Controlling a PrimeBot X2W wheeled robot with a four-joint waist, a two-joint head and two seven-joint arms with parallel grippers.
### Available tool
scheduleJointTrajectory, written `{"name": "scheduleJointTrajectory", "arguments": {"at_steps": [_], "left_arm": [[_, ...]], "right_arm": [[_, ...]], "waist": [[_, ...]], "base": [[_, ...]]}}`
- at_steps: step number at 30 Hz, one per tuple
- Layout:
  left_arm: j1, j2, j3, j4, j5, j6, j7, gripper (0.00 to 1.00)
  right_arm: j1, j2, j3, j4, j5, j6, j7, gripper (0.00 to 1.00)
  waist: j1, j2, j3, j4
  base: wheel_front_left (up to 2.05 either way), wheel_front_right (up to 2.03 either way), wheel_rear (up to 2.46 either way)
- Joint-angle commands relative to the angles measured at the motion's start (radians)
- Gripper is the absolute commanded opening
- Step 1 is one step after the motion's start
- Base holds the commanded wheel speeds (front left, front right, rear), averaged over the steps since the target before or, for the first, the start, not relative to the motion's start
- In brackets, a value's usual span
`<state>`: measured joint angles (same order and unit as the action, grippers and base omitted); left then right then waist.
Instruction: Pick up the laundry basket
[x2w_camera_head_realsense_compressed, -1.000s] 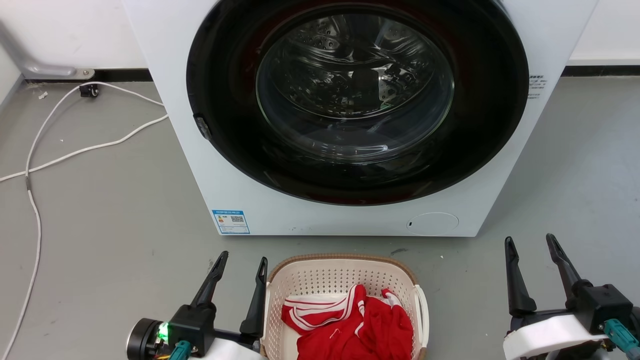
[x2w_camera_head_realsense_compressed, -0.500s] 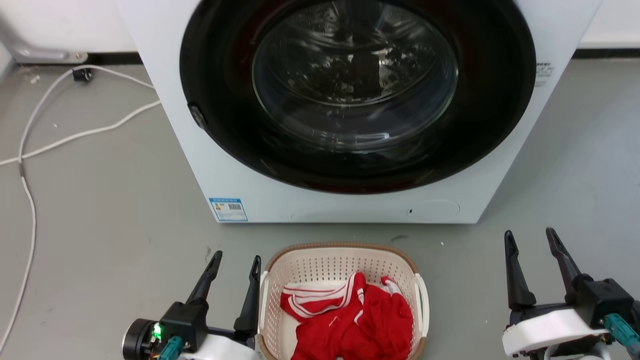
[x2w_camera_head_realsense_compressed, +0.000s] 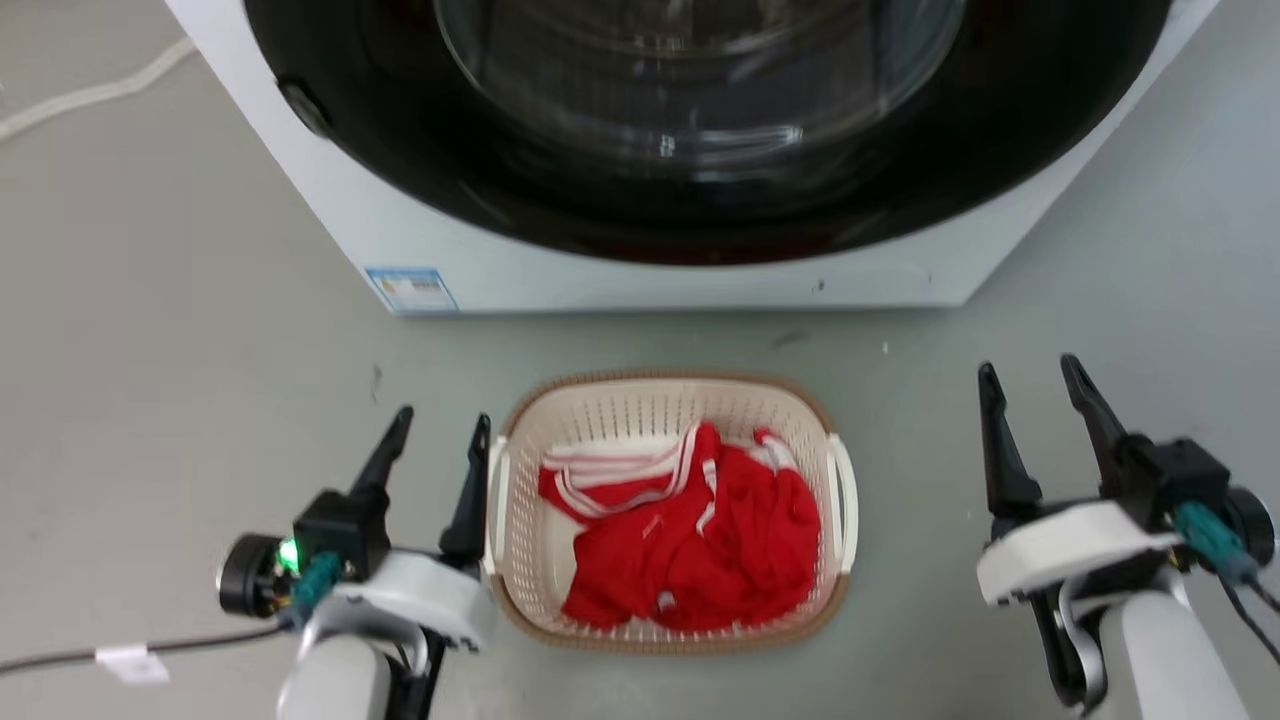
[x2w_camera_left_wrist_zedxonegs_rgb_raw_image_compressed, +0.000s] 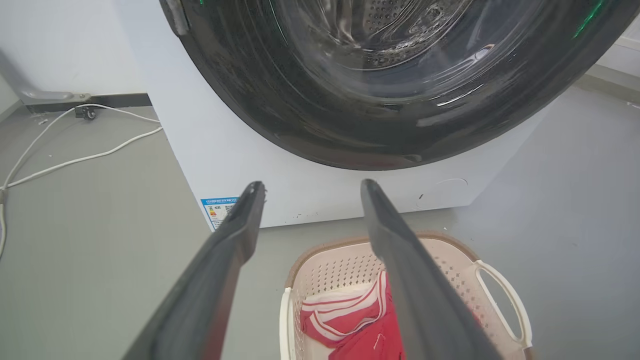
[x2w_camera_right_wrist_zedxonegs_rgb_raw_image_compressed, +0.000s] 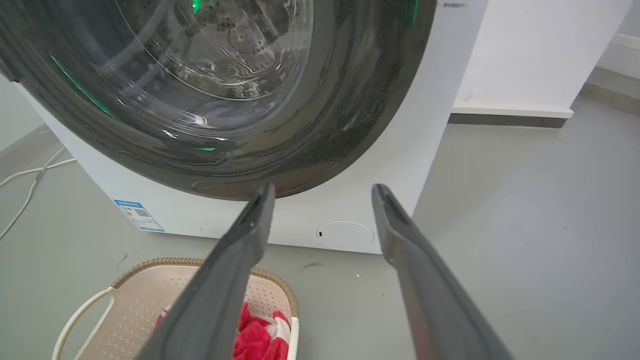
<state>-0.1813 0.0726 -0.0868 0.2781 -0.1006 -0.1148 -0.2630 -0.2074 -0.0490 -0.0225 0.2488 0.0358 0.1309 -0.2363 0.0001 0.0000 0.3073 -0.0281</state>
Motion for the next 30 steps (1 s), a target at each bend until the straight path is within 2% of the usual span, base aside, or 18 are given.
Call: {"name": "scheduleJointTrajectory", "arguments": {"at_steps": [1,6,13,23,30], "left_arm": [[-0.039,0.01,0.005,0.02,0.002,-0.004,-0.003,1.0],[-0.161,0.046,-0.006,0.119,-0.017,-0.013,-0.003,1.0],[-0.307,0.094,-0.059,0.278,-0.063,-0.015,-0.003,1.0],[-0.492,0.129,-0.235,0.57,-0.194,-0.015,0.002,1.0],[-0.595,0.147,-0.355,0.703,-0.313,-0.016,0.051,1.0]], "right_arm": [[-0.04,-0.002,0.003,0.02,0.004,0.0,0.005,1.0],[-0.15,-0.002,0.002,0.136,0.082,0.0,0.009,1.0],[-0.304,-0.002,0.031,0.303,0.069,0.0,0.003,1.0],[-0.48,-0.002,0.11,0.606,0.102,0.0,0.057,1.0],[-0.574,-0.002,0.166,0.788,0.128,0.0,0.097,1.0]], "waist": [[-0.0001,0.0,0.099,-0.012],[-0.0001,0.0,0.203,-0.006],[-0.0001,0.0,0.318,-0.007],[-0.0001,0.0,0.423,0.0],[-0.0001,0.0,0.472,-0.001]], "base": [[0.0,0.0,0.0],[0.0,0.0,0.0],[0.0,0.0,0.0],[0.0,0.0,0.0],[0.0,0.0,0.0]]}}
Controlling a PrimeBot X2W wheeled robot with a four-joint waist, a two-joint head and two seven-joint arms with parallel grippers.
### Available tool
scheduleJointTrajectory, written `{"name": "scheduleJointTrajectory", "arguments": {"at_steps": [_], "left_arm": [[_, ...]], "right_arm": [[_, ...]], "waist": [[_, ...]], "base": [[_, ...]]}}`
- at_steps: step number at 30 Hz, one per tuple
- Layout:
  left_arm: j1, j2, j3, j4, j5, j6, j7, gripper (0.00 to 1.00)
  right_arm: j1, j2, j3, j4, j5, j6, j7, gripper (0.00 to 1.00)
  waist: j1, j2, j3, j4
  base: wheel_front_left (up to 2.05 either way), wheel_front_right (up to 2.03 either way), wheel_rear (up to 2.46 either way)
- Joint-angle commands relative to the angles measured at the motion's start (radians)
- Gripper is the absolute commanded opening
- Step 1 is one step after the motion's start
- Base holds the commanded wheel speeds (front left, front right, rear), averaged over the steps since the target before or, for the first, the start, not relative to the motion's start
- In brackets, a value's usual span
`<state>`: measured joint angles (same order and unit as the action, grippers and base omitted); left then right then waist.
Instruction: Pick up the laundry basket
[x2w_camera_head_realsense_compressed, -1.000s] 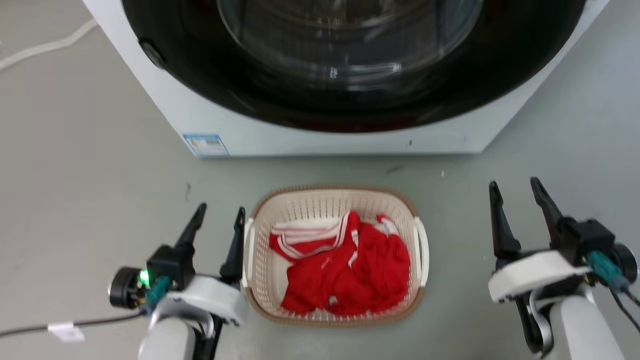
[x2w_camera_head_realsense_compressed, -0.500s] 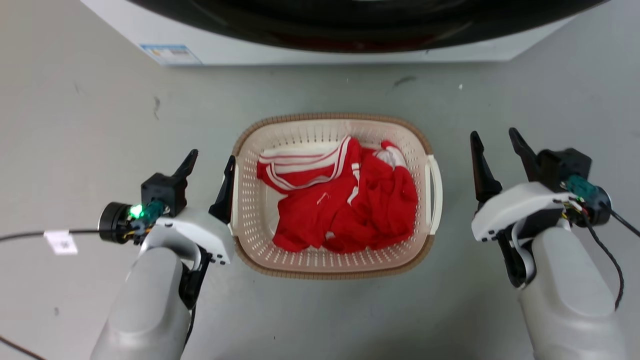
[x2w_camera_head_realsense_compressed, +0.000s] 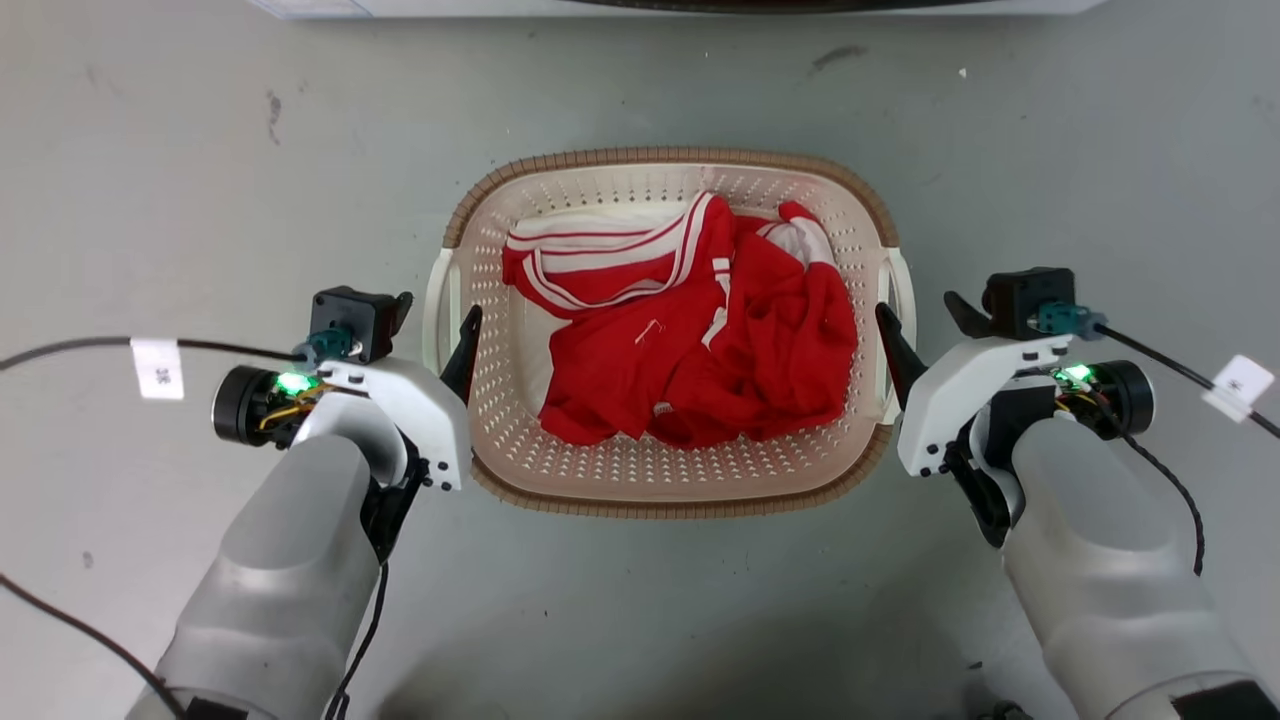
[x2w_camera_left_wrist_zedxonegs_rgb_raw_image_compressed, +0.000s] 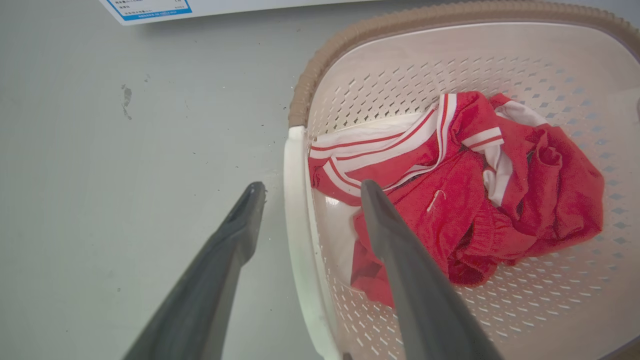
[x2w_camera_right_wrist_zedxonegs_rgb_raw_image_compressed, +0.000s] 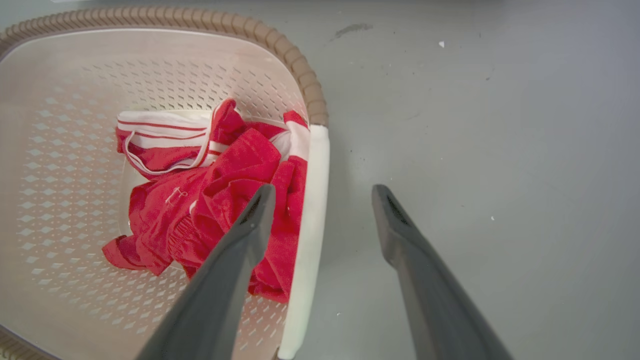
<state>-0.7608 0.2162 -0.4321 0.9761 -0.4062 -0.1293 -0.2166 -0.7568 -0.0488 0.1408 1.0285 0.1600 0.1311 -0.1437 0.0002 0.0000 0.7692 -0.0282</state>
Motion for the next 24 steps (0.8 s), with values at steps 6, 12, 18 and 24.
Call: {"name": "scheduleJointTrajectory", "arguments": {"at_steps": [6,12,18,24], "left_arm": [[-0.092,0.028,-0.146,0.039,-0.114,-0.001,0.064,1.0],[-0.133,0.05,-0.281,0.024,-0.214,-0.001,0.172,1.0],[-0.167,0.081,-0.381,0.01,-0.299,-0.001,0.197,1.0],[-0.191,0.092,-0.463,0.017,-0.369,-0.001,0.21,1.0]], "right_arm": [[-0.119,-0.002,0.066,0.121,0.051,-0.001,0.072,1.0],[-0.179,-0.002,0.101,0.19,0.098,0.0,0.158,1.0],[-0.221,-0.002,0.105,0.23,0.085,-0.001,0.187,1.0],[-0.241,-0.002,0.099,0.246,0.069,-0.001,0.187,1.0]], "waist": [[-0.0002,0.0,0.051,0.013],[-0.0002,0.0,0.074,0.024],[-0.0002,0.0,0.091,0.033],[-0.0002,0.0,0.097,0.04]], "base": [[0.0,0.0,0.0],[0.0,0.0,0.0],[0.0,0.0,0.0],[0.0,0.0,0.0]]}}
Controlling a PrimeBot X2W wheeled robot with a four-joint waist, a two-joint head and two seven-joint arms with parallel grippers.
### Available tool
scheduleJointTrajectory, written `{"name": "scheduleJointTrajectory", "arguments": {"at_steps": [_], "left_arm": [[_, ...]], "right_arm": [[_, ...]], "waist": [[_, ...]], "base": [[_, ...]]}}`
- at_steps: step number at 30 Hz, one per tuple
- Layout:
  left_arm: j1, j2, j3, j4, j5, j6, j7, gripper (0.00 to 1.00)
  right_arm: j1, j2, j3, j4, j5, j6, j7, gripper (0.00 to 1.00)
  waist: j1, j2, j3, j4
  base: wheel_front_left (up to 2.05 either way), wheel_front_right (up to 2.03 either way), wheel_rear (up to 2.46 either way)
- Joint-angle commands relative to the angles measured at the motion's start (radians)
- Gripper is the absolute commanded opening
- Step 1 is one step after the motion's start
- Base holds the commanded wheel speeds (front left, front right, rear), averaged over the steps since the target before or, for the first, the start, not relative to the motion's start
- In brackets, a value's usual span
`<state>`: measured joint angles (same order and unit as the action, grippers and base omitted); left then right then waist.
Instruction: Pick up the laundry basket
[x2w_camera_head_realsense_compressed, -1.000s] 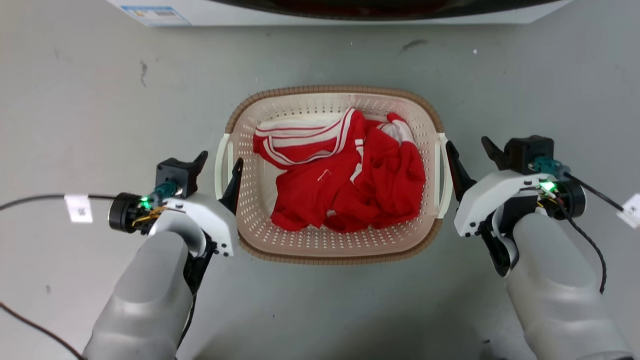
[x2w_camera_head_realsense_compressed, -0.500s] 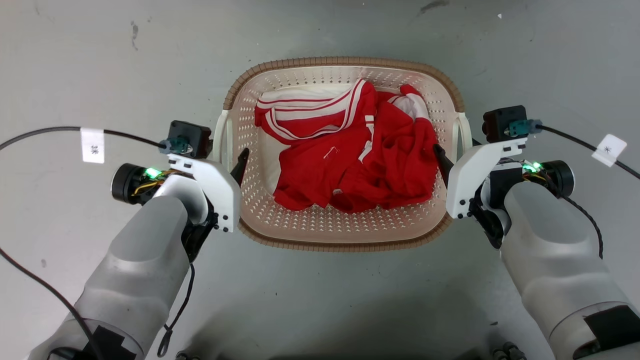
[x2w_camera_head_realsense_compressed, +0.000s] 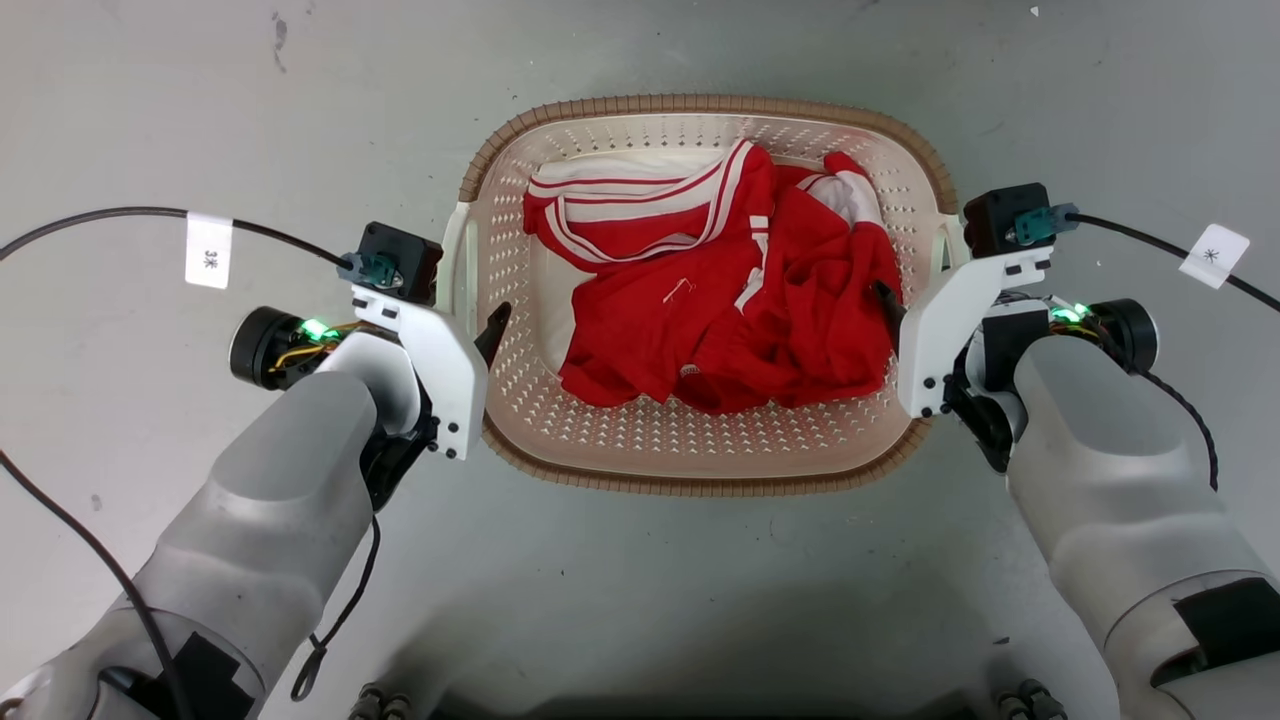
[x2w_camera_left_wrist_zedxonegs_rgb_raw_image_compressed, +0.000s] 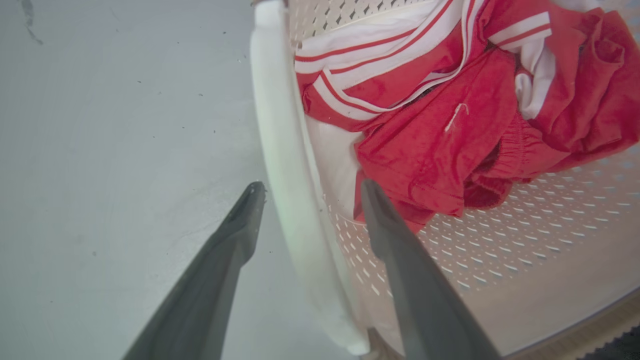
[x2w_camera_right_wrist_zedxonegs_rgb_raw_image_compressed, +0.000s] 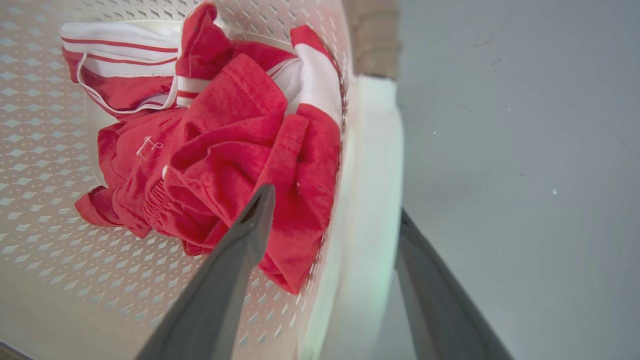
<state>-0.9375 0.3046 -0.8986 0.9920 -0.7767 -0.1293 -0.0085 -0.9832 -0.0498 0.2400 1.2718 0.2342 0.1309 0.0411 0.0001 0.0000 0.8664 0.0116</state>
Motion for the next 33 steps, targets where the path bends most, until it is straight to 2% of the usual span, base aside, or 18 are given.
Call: {"name": "scheduleJointTrajectory", "arguments": {"at_steps": [1,6,7,8,9,16,22,25,33], "left_arm": [[-0.018,0.004,-0.008,0.003,-0.008,-0.001,0.0,1.0],[-0.03,0.005,-0.055,0.02,-0.058,-0.001,-0.008,1.0],[-0.031,0.001,-0.064,0.022,-0.069,-0.001,-0.001,0.87],[-0.034,0.0,-0.075,0.023,-0.078,-0.001,-0.001,0.03],[-0.034,-0.002,-0.087,0.018,-0.087,-0.001,-0.002,0.0],[-0.047,0.007,-0.147,0.011,-0.149,-0.001,-0.014,0.0],[-0.027,0.003,-0.193,-0.008,-0.224,-0.002,0.013,0.0],[-0.016,0.009,-0.22,-0.017,-0.259,-0.002,0.04,0.0],[0.04,0.041,-0.31,-0.058,-0.349,-0.002,0.147,0.0]], "right_arm": [[-0.016,-0.001,-0.003,0.005,-0.009,0.0,0.003,1.0],[-0.023,-0.001,-0.022,0.011,-0.014,0.0,0.001,1.0],[-0.021,-0.001,-0.023,0.012,-0.014,0.0,0.005,0.91],[-0.019,-0.001,-0.022,0.013,-0.013,0.0,0.009,0.31],[-0.016,-0.001,-0.022,0.013,-0.01,0.0,0.011,0.0],[-0.017,0.0,-0.019,0.014,-0.014,0.001,0.01,0.0],[0.005,0.001,-0.035,0.016,-0.036,0.001,0.039,0.0],[0.027,0.001,-0.029,0.017,-0.08,0.001,0.091,0.0],[0.074,-0.001,-0.026,0.018,-0.089,0.001,0.255,0.0]], "waist": [[-0.0001,0.0,0.001,0.001],[-0.0001,0.0,0.002,0.005],[-0.0001,0.0,0.002,0.006],[-0.0001,0.0,0.002,0.007],[-0.0001,0.0,0.001,0.008],[-0.0001,0.0,-0.007,0.011],[-0.0001,0.0,-0.063,0.012],[-0.0001,0.0,-0.118,0.012],[-0.0001,0.0,-0.305,0.006]], "base": [[0.0,0.0,0.0],[0.0,0.0,0.0],[0.0,0.0,0.0],[0.0,0.0,0.0],[0.0,0.0,0.0],[0.0,0.0,0.0],[0.0,0.0,0.0],[0.0,0.0,0.0],[0.0,0.0,0.0]]}}
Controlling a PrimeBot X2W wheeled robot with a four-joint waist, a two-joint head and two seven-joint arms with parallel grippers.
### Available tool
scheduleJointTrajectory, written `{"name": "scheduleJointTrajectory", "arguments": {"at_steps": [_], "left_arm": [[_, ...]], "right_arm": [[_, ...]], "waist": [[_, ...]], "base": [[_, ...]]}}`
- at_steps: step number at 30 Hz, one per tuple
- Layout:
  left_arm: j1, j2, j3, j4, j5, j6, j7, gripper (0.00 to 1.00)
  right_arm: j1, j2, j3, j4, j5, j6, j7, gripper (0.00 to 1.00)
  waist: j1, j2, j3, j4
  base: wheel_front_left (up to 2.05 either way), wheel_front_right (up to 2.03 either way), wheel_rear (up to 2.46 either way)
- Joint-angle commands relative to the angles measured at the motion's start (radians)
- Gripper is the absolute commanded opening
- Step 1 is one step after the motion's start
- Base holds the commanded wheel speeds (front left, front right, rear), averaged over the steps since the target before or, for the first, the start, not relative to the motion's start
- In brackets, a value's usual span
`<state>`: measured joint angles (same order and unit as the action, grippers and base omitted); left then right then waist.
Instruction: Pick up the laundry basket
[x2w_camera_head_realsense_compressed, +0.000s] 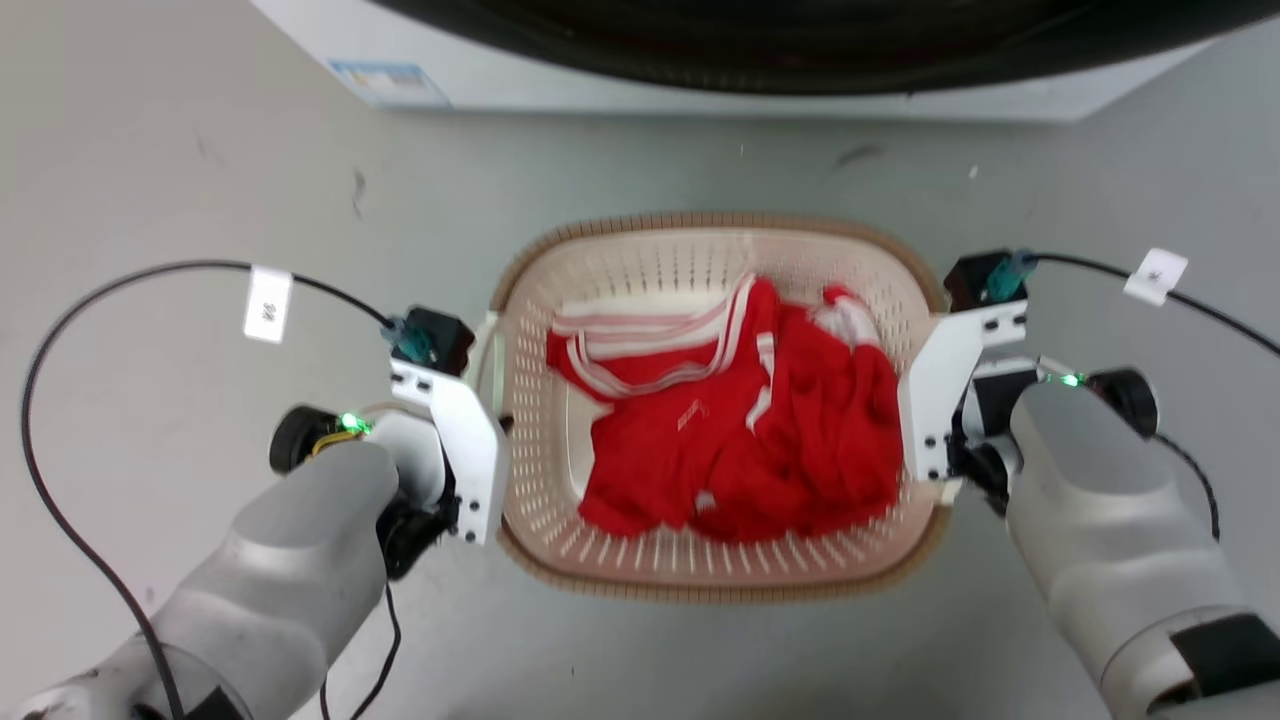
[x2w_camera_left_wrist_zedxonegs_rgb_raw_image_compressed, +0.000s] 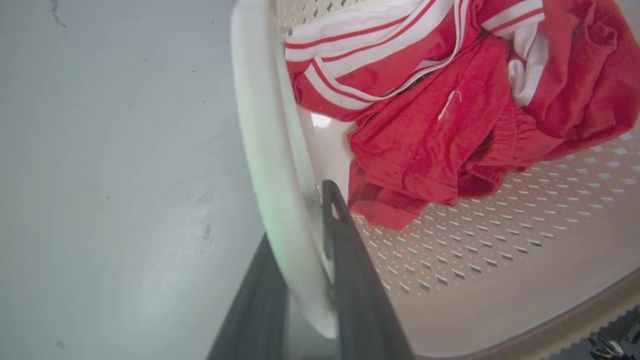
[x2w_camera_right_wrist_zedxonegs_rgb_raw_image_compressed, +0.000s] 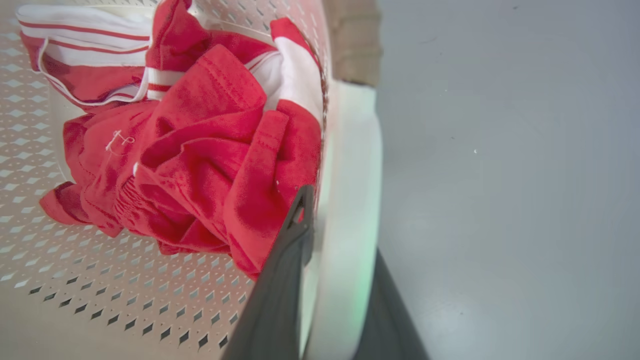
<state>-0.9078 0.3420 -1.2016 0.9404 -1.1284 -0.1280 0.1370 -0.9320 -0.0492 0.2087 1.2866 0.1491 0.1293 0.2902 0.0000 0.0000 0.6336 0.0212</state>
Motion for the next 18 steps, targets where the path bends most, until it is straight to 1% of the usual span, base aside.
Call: {"name": "scheduleJointTrajectory", "arguments": {"at_steps": [1,4,7,11,14,18], "left_arm": [[0.02,0.009,-0.013,-0.015,-0.011,-0.004,0.007,0.0],[0.049,0.031,-0.028,-0.04,-0.057,-0.003,0.045,0.0],[0.073,0.054,-0.041,-0.061,-0.098,-0.003,0.109,0.0],[0.108,0.071,-0.055,-0.081,-0.147,-0.003,0.2,0.0],[0.122,0.085,-0.061,-0.093,-0.165,-0.003,0.248,0.0],[0.159,0.09,-0.071,-0.097,-0.18,-0.003,0.313,0.0]], "right_arm": [[0.032,-0.003,0.001,0.003,-0.001,0.002,0.022,0.0],[0.066,-0.003,0.009,0.004,-0.001,0.002,0.106,0.0],[0.088,-0.005,0.031,0.004,0.008,0.001,0.177,0.0],[0.124,-0.007,0.08,0.004,0.041,0.001,0.271,0.0],[0.144,-0.008,0.099,-0.002,0.078,0.001,0.313,0.0],[0.181,-0.008,0.099,0.001,0.098,0.001,0.34,0.0]], "waist": [[0.0,0.0,-0.1,-0.005],[0.0,0.0,-0.183,-0.009],[0.0,0.0,-0.26,-0.011],[0.0,0.0,-0.353,-0.01],[0.0,0.0,-0.413,-0.012],[0.0,0.0,-0.494,-0.009]], "base": [[0.0,0.0,0.0],[0.0,0.0,0.0],[0.0,0.0,0.0],[0.0,0.0,0.0],[0.0,0.0,0.0],[0.0,0.0,0.0]]}}
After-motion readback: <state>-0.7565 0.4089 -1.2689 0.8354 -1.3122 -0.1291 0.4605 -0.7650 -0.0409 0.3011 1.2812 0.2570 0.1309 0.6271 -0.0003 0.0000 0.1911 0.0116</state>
